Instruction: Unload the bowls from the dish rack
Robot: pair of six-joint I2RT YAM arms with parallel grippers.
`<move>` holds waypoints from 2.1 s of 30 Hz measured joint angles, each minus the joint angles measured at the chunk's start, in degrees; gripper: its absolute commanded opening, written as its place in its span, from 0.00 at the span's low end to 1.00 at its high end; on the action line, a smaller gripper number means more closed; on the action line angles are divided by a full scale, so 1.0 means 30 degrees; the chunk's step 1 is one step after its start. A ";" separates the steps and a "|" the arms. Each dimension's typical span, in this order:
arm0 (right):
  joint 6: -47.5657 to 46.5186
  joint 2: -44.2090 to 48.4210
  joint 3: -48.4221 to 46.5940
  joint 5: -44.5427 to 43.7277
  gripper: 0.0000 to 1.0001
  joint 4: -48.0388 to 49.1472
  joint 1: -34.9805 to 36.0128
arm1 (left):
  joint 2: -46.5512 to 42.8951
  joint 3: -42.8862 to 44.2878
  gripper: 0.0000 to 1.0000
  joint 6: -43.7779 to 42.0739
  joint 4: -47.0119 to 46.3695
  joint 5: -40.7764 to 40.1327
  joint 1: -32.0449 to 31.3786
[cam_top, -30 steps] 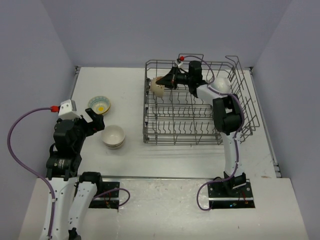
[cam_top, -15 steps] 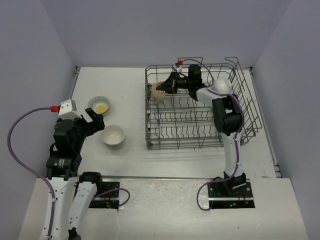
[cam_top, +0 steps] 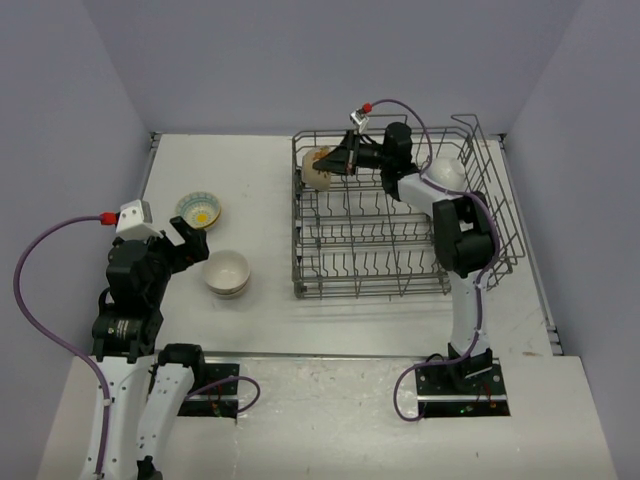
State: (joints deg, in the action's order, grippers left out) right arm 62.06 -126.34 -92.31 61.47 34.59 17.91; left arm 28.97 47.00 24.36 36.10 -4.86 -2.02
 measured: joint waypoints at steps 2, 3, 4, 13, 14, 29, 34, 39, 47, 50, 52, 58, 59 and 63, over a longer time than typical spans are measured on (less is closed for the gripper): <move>0.1158 0.0000 0.0000 0.0131 0.00 0.1479 -0.0087 | 0.0000 0.0000 1.00 0.0000 0.0000 0.0000 0.0000; 0.1632 0.0000 0.0000 0.0291 0.00 0.2084 -0.0138 | 0.0000 0.0007 1.00 0.0000 -0.0007 0.0000 0.0000; 0.2004 0.0029 -0.0007 0.0393 0.00 0.2521 -0.0189 | 0.0000 0.0000 1.00 0.0000 0.0000 0.0000 0.0000; -0.4524 0.4809 0.0284 -0.0291 0.00 -0.4248 0.0182 | 0.1974 0.2237 1.00 0.0248 0.0816 0.0342 0.0000; -0.7337 0.6375 0.0291 -0.1770 0.00 -0.7133 0.0634 | 0.2754 0.3242 1.00 0.0386 0.0903 0.0648 0.0000; -3.1904 1.9096 0.8772 -2.0618 0.00 -2.0261 1.2677 | 1.4994 1.6334 1.00 0.1224 0.1661 0.4867 -0.8378; -3.4017 2.0072 1.0295 -2.0684 0.00 -2.2870 1.3937 | 1.5679 1.5460 1.00 0.1188 0.2288 0.3752 -1.1140; -3.4651 2.0371 0.9391 -2.0633 0.00 -2.2870 1.4207 | 1.6094 1.4214 1.00 0.1202 0.2353 0.3009 -1.3063; -3.4774 2.0028 0.8429 -2.0975 0.00 -2.2921 1.4535 | 1.7515 1.3784 0.67 0.1319 0.2878 0.0721 -1.5169; -3.4884 1.9890 0.8167 -2.1281 0.00 -2.2950 1.4651 | 1.7704 1.3522 0.26 0.1435 0.3060 -0.0007 -1.5220; -3.5000 1.9584 0.7992 -2.1515 0.00 -2.2993 1.4906 | 1.7879 1.3420 0.01 0.1625 0.2958 -0.0619 -1.5365; -3.5212 1.8782 0.7664 -2.1726 0.00 -2.3132 1.5169 | 1.8054 1.3260 0.00 0.1020 0.3730 -0.2157 -1.5555; -3.5197 1.8695 0.7635 -2.1777 0.00 -2.3110 1.5176 | 1.8054 1.3260 0.00 0.1035 0.3810 -0.2339 -1.5555; -3.5110 1.8338 0.7526 -2.2061 0.52 -2.2921 1.5176 | 1.8010 1.3245 0.00 0.1188 0.3920 -0.3264 -1.5613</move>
State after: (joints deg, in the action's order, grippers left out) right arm -43.27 -71.33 -69.73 -4.71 -34.17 63.44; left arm 83.00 86.74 27.92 47.86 -14.66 -48.86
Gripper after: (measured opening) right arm 0.106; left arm 0.150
